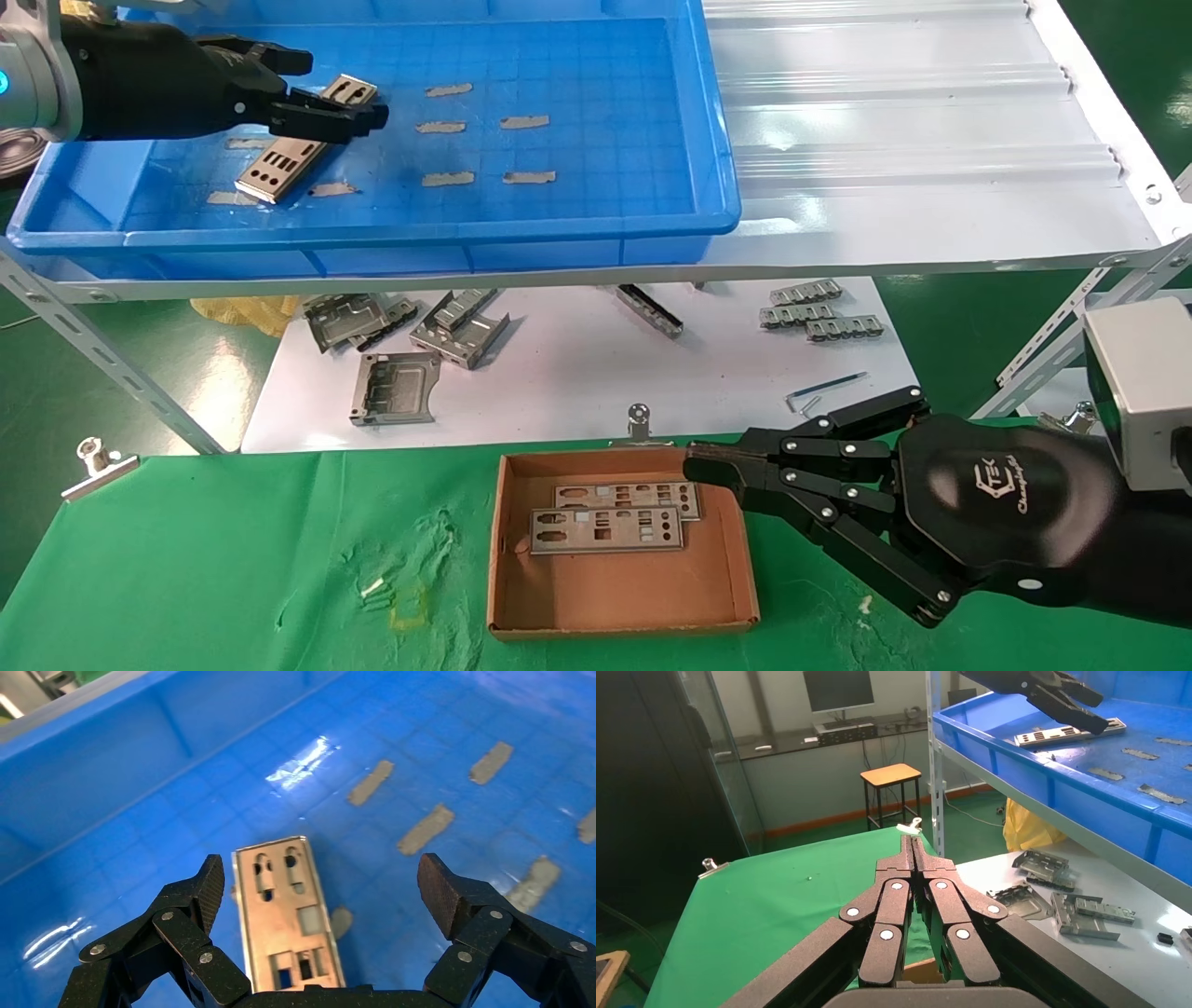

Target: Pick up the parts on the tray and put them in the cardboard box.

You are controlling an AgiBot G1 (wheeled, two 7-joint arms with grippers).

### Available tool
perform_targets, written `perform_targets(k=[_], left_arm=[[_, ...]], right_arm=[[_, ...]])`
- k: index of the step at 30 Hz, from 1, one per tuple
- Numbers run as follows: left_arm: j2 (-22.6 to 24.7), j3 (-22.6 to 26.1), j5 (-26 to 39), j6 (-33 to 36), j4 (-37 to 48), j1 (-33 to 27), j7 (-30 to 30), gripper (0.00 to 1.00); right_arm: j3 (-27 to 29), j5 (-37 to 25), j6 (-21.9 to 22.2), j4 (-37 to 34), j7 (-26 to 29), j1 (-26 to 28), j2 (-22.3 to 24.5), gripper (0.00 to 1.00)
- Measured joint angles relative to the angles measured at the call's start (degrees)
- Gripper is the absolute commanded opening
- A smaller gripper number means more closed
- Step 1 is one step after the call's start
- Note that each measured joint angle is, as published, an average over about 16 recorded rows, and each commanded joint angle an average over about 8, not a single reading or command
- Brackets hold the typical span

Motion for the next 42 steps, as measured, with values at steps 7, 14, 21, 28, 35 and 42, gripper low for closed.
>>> perform_targets(k=[7, 14, 21, 28, 35, 42], left_arm=[[0.82, 0.11, 0.23, -0.96, 2.78, -0.71, -0.68, 0.15], [1.45, 0.15, 0.31, -1.84, 4.43, -1.02, -0.56, 0.00], [1.77, 0.08, 0.24, -3.04, 5.46, -1.03, 0.25, 0.00], [1.88, 0.07, 0.23, -3.64, 6.28, -1.19, 0.73, 0.00], [1.85, 0.15, 0.36, -3.49, 6.92, -1.56, 0.72, 0.00], [1.80, 0.19, 0.43, -3.43, 7.26, -1.91, 0.59, 0.00]], right_arm=[[0.00, 0.00, 0.00, 0.00, 0.00, 0.00, 0.00, 0.00], [0.00, 0.00, 0.00, 0.00, 0.00, 0.00, 0.00, 0.00], [0.00, 0.00, 0.00, 0.00, 0.00, 0.00, 0.00, 0.00], [0.00, 0.00, 0.00, 0.00, 0.00, 0.00, 0.00, 0.00], [0.00, 0.00, 0.00, 0.00, 0.00, 0.00, 0.00, 0.00], [0.00, 0.00, 0.00, 0.00, 0.00, 0.00, 0.00, 0.00]])
